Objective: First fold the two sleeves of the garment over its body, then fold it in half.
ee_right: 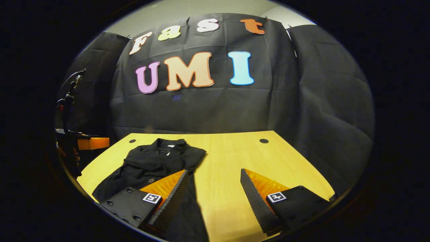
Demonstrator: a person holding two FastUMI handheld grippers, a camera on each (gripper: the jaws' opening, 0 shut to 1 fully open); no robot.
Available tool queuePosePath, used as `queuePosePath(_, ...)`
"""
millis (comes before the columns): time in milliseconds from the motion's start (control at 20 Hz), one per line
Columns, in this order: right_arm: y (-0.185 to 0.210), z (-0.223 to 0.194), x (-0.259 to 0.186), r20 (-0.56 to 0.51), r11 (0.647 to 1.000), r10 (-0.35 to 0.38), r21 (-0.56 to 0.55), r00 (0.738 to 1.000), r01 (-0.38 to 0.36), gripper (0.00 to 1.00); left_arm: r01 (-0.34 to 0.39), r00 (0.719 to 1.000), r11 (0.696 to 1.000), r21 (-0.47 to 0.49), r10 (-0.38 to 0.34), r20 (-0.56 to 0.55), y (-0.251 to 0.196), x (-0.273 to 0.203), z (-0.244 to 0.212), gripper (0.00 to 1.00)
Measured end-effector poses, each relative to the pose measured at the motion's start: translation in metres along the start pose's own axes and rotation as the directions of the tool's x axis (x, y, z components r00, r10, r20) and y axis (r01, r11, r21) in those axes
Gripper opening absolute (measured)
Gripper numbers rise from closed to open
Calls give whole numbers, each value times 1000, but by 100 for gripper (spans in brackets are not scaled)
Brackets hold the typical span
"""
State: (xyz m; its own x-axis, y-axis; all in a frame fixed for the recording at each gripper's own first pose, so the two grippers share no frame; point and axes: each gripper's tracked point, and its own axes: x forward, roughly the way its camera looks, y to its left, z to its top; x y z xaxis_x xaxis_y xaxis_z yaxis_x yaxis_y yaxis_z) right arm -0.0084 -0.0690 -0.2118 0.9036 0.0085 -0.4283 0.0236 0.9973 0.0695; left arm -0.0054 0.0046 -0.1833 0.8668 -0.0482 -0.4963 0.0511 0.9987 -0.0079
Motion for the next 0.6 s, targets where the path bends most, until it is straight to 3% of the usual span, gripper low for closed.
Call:
queuePosePath(250, 15, -43, -27, -58, 1000, 9, -24, 998, -11, 98, -80, 992, 996, -41, 76, -101, 47, -50, -66, 93)
queuePosePath(600, 14, -106, -56, -181, 999, -2, -49, 983, -7, 98, -113, 967, 992, -60, 96, -238, 67, -78, -143, 93)
